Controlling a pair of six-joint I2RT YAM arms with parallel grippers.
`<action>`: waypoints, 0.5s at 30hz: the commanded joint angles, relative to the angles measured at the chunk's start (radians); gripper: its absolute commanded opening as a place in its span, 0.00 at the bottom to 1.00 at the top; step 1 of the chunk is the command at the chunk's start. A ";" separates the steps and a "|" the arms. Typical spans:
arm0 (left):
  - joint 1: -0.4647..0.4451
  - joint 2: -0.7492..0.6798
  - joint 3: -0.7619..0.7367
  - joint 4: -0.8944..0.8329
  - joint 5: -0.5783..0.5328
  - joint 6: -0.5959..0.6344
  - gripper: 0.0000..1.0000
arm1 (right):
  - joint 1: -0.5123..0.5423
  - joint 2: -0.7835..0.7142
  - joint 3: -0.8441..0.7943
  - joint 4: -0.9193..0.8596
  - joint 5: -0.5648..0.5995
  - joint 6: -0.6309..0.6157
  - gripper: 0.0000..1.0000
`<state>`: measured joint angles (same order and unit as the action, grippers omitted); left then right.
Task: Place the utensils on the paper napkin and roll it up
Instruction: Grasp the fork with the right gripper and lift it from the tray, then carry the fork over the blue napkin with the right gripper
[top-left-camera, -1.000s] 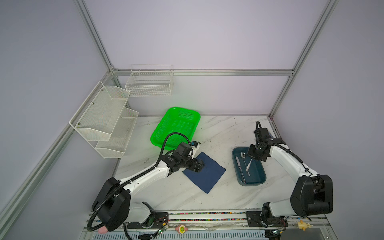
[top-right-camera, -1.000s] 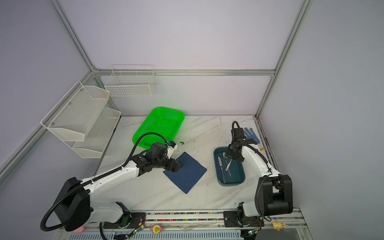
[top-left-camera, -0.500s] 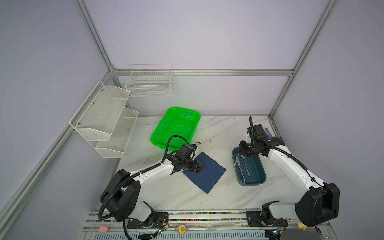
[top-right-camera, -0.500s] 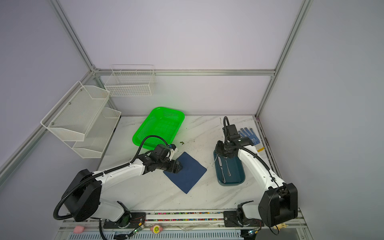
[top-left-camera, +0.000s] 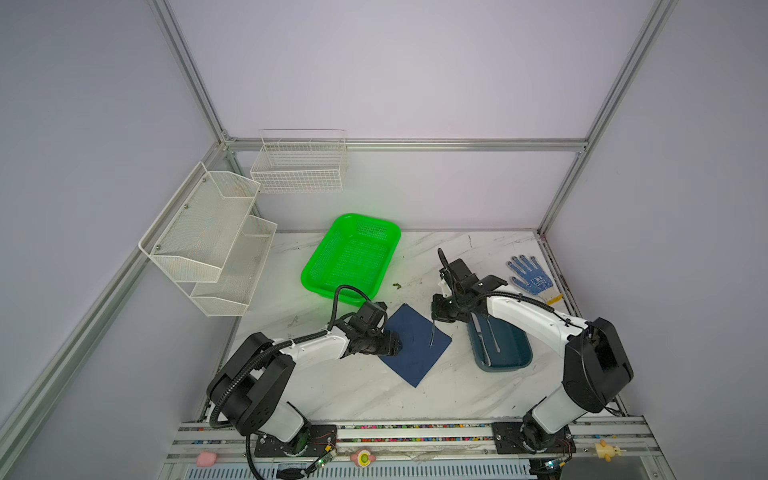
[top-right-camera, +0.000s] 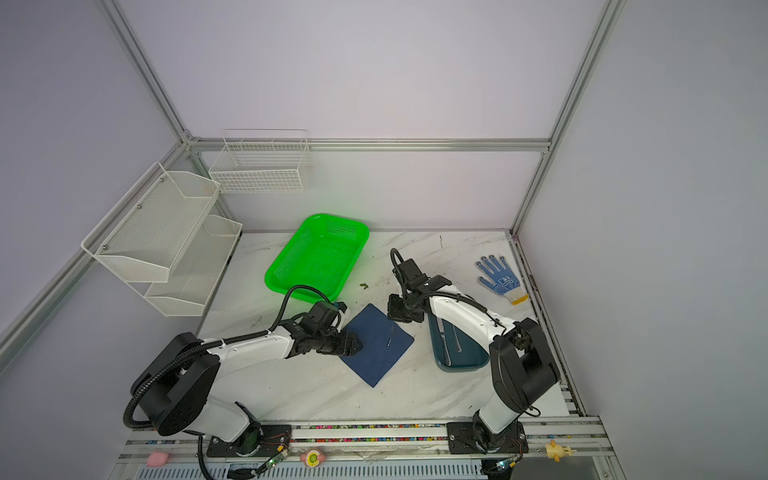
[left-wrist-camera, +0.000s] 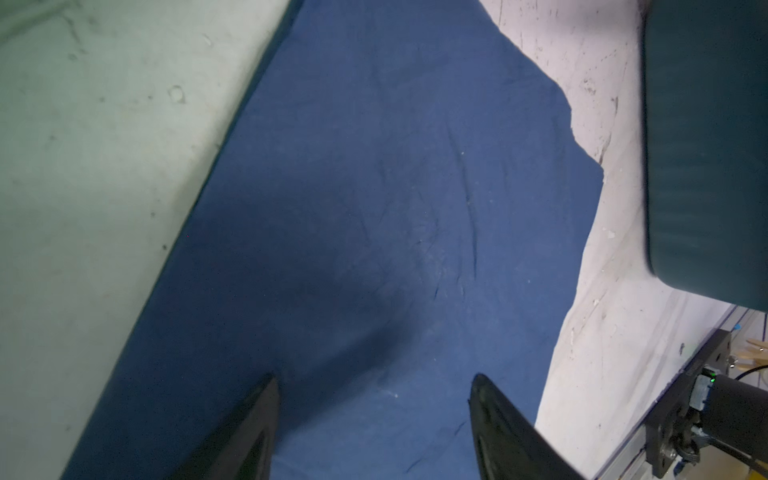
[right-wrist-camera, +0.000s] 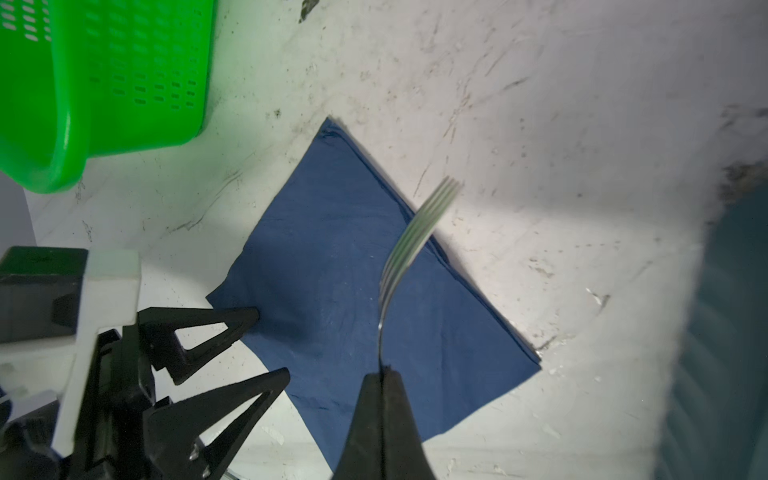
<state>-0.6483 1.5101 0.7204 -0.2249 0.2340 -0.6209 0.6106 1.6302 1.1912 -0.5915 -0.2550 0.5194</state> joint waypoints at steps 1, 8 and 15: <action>-0.002 -0.001 -0.070 0.043 0.032 -0.074 0.71 | 0.030 0.043 0.036 0.032 0.006 0.018 0.03; -0.041 -0.018 -0.102 0.093 0.041 -0.182 0.70 | 0.075 0.135 0.084 0.001 0.047 0.007 0.03; -0.097 -0.145 -0.106 0.072 -0.054 -0.268 0.73 | 0.132 0.225 0.177 -0.099 0.150 0.006 0.03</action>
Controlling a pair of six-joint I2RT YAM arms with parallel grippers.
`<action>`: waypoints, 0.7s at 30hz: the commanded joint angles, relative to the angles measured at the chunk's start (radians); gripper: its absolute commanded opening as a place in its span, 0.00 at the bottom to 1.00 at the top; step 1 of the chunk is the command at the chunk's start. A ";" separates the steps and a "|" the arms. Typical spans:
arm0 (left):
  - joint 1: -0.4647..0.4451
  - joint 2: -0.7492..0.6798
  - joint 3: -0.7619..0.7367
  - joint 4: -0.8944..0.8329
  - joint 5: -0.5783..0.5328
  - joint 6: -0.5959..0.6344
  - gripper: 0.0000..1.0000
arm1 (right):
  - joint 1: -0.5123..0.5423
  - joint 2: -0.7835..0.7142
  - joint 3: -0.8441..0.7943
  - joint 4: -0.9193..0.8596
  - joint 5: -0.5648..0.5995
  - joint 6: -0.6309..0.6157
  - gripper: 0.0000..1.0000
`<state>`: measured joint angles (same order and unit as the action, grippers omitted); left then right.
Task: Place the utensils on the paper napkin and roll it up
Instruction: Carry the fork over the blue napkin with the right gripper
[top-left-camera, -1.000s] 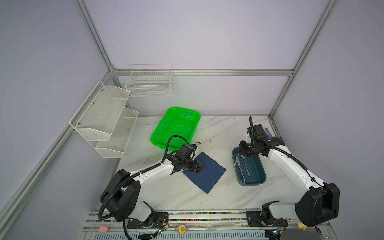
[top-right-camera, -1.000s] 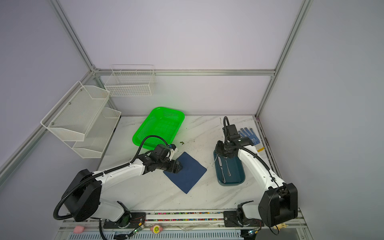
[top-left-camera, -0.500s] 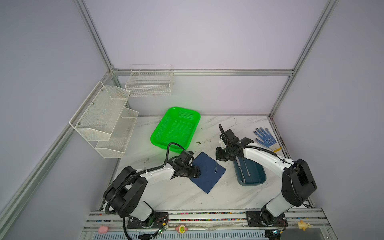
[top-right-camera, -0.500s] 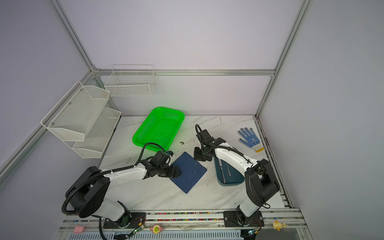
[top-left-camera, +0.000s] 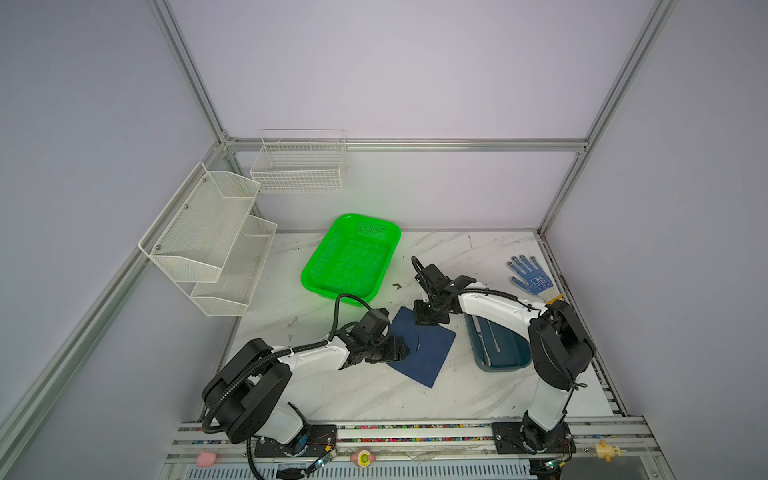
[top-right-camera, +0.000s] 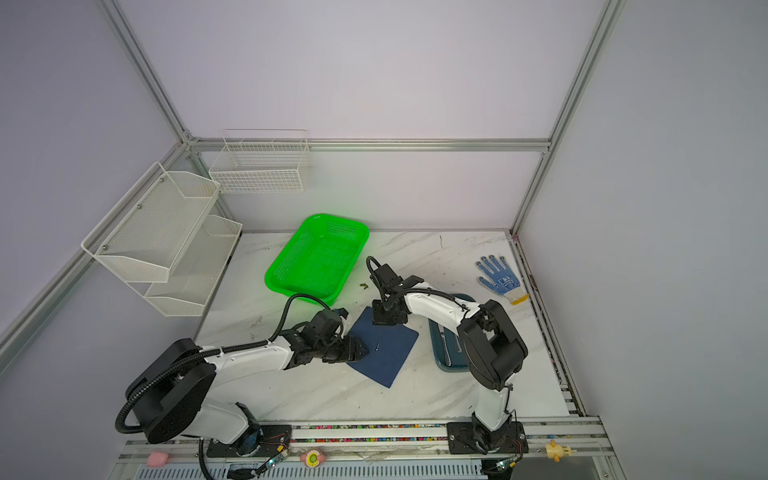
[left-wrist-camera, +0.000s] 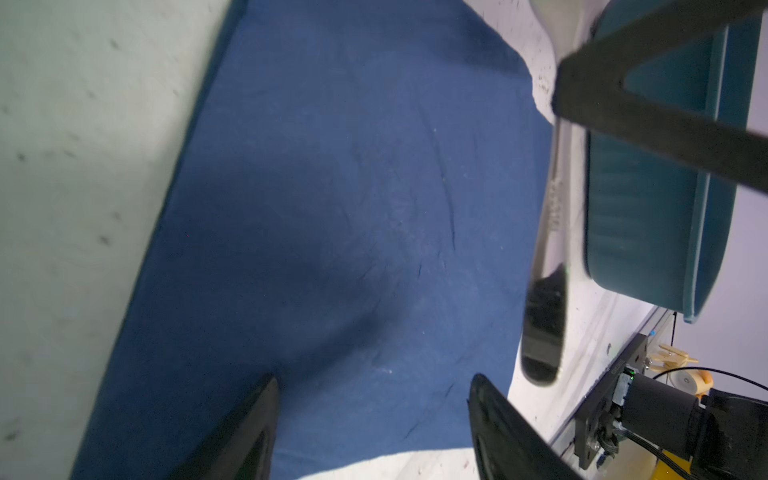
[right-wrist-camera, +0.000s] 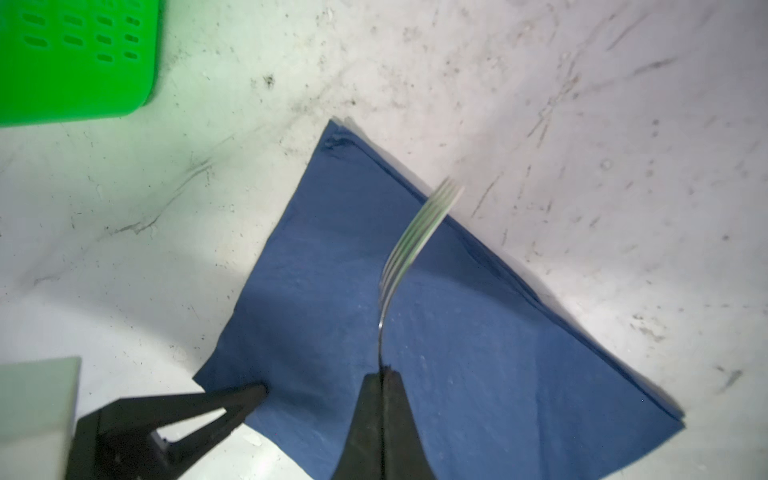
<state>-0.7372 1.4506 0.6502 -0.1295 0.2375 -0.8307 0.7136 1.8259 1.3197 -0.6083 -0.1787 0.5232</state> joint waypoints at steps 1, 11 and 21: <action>-0.007 -0.117 -0.035 -0.045 -0.083 -0.058 0.74 | 0.038 0.044 0.064 -0.099 0.084 -0.003 0.03; 0.050 -0.473 -0.085 -0.252 -0.383 -0.028 0.77 | 0.153 0.177 0.197 -0.237 0.253 -0.002 0.03; 0.093 -0.715 -0.106 -0.409 -0.563 0.000 0.76 | 0.218 0.296 0.324 -0.373 0.373 0.046 0.05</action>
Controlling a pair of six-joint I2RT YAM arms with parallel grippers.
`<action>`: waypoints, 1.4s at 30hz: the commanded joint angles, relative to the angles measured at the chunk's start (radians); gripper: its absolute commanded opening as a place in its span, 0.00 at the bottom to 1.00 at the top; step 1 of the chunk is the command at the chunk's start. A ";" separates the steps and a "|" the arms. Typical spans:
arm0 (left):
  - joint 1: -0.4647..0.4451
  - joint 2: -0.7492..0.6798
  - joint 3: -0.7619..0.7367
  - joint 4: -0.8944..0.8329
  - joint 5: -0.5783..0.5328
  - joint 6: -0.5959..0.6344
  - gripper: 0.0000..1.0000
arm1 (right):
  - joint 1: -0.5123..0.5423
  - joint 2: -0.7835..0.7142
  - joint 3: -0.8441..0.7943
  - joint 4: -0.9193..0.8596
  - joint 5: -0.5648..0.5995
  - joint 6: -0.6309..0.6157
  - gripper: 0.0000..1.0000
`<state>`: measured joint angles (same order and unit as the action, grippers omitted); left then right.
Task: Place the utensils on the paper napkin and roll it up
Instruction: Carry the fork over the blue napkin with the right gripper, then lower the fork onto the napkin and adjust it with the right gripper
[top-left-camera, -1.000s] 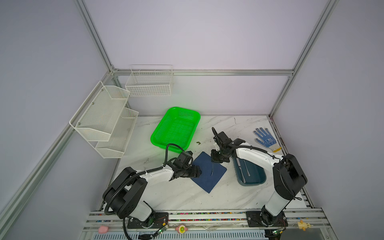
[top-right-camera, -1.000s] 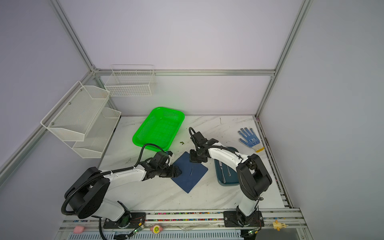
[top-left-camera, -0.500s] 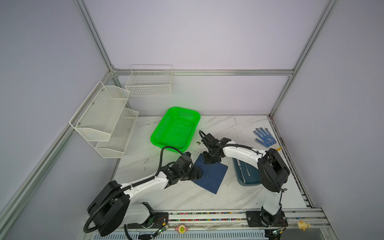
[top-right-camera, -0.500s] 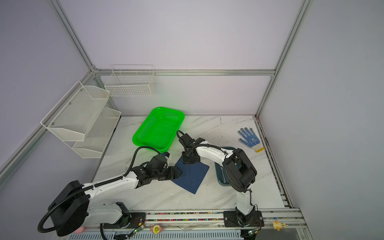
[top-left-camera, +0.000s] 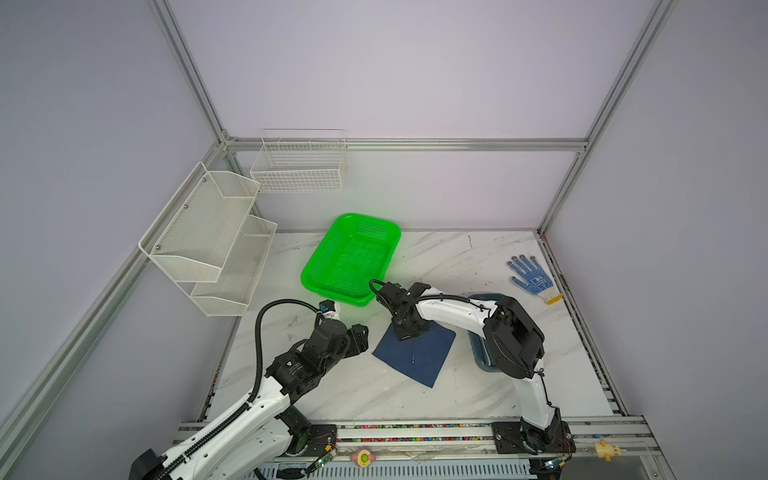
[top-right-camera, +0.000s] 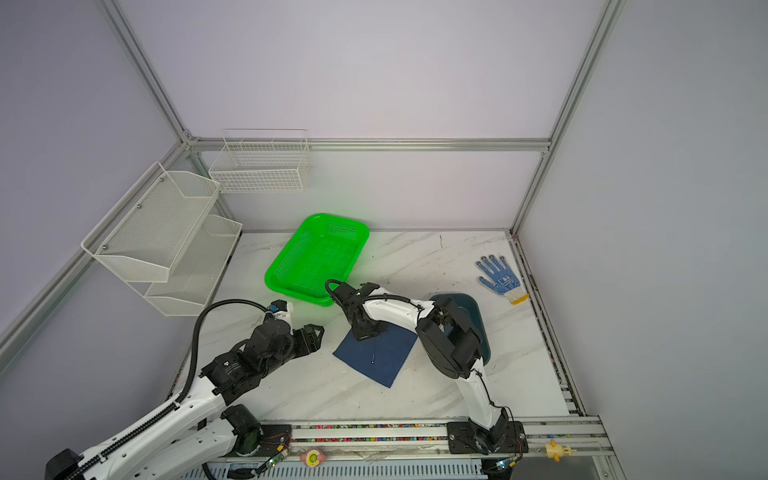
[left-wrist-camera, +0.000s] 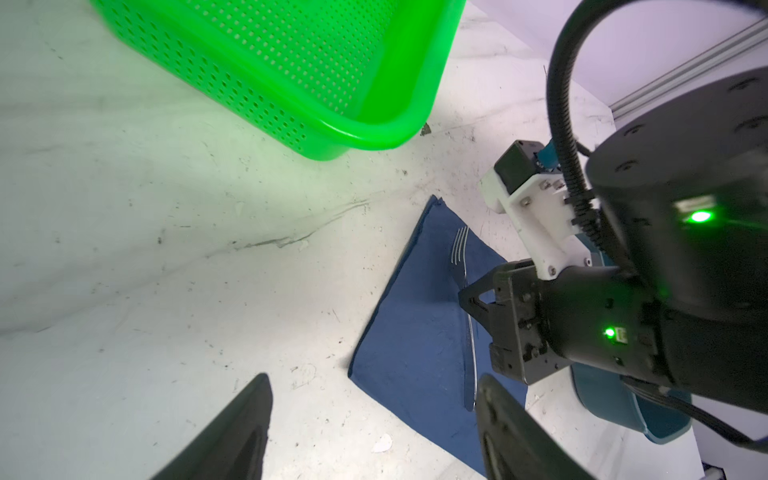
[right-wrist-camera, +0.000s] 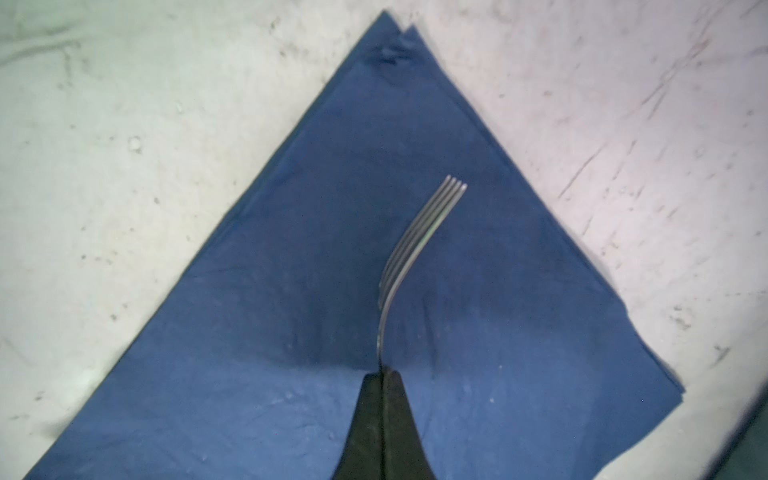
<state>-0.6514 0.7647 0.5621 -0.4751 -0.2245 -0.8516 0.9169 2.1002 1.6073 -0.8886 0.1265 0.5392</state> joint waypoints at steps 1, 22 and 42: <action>0.007 -0.031 -0.010 -0.078 -0.117 0.032 0.76 | 0.016 0.025 0.039 -0.086 0.062 0.030 0.06; 0.007 -0.024 0.025 -0.115 -0.094 0.082 0.78 | 0.032 -0.014 0.009 0.029 -0.082 0.040 0.10; 0.006 -0.023 0.023 -0.108 -0.098 0.086 0.78 | 0.057 0.034 0.005 0.061 -0.074 0.033 0.12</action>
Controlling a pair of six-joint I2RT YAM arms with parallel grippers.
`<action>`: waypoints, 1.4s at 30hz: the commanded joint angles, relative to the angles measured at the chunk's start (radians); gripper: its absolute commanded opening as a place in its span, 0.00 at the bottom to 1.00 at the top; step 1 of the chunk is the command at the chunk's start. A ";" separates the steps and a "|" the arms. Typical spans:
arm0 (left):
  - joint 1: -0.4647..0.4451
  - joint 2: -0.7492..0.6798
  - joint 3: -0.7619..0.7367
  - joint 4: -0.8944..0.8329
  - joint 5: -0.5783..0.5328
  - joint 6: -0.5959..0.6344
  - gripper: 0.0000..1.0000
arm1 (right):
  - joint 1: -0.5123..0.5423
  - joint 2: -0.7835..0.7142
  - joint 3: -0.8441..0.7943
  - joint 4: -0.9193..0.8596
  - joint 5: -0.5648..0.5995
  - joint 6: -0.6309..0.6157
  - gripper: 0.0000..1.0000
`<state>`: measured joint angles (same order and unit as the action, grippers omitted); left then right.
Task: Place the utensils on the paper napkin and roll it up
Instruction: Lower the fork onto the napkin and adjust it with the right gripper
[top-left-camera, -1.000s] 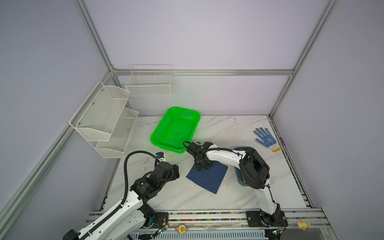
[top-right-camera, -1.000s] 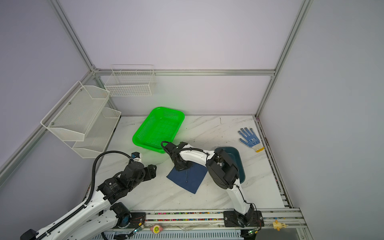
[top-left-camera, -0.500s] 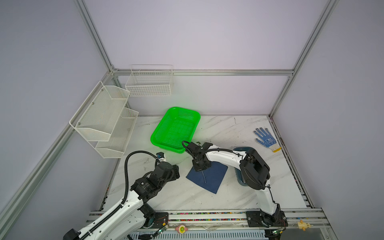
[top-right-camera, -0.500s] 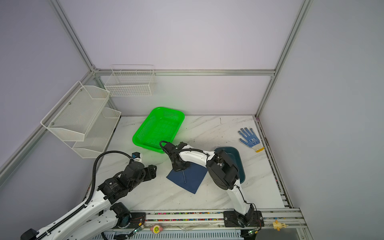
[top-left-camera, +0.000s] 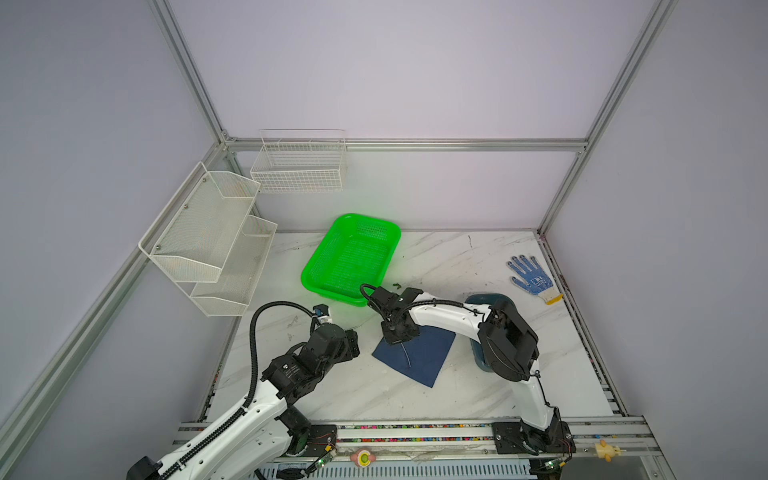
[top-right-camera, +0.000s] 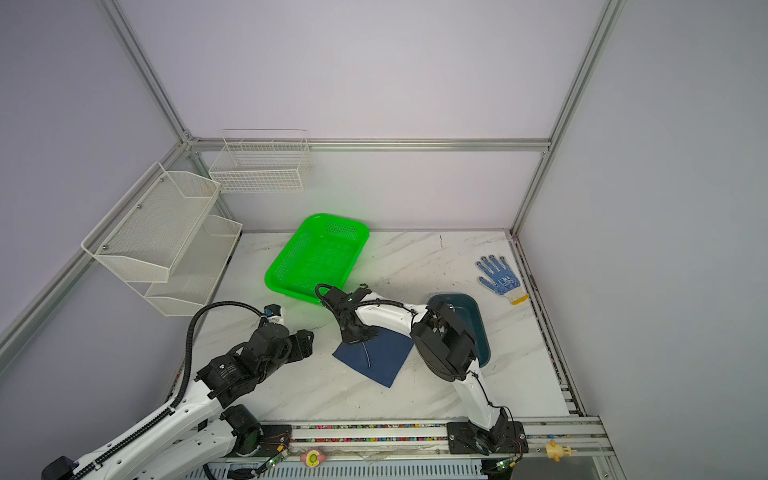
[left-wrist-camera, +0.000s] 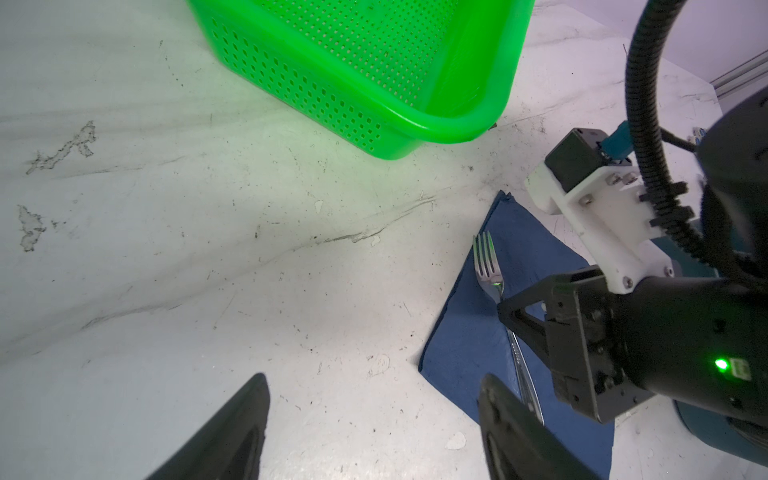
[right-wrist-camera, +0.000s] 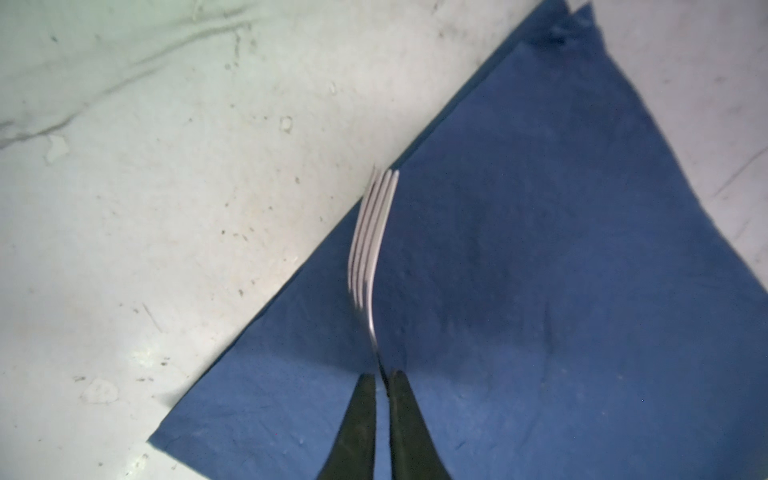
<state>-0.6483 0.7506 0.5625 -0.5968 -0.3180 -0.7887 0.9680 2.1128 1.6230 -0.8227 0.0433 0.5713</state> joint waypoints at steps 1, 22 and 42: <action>0.004 -0.010 0.023 0.013 -0.006 0.023 0.78 | 0.008 0.020 -0.015 -0.002 0.012 0.001 0.11; 0.004 -0.039 0.027 -0.006 -0.026 0.037 0.79 | 0.034 -0.105 -0.017 0.023 0.131 0.045 0.16; 0.003 -0.079 0.030 -0.035 -0.073 0.045 0.79 | 0.133 -0.004 -0.039 0.119 0.404 0.061 0.30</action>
<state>-0.6483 0.6819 0.5625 -0.6376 -0.3645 -0.7643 1.0943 2.1246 1.6070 -0.7532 0.3805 0.6174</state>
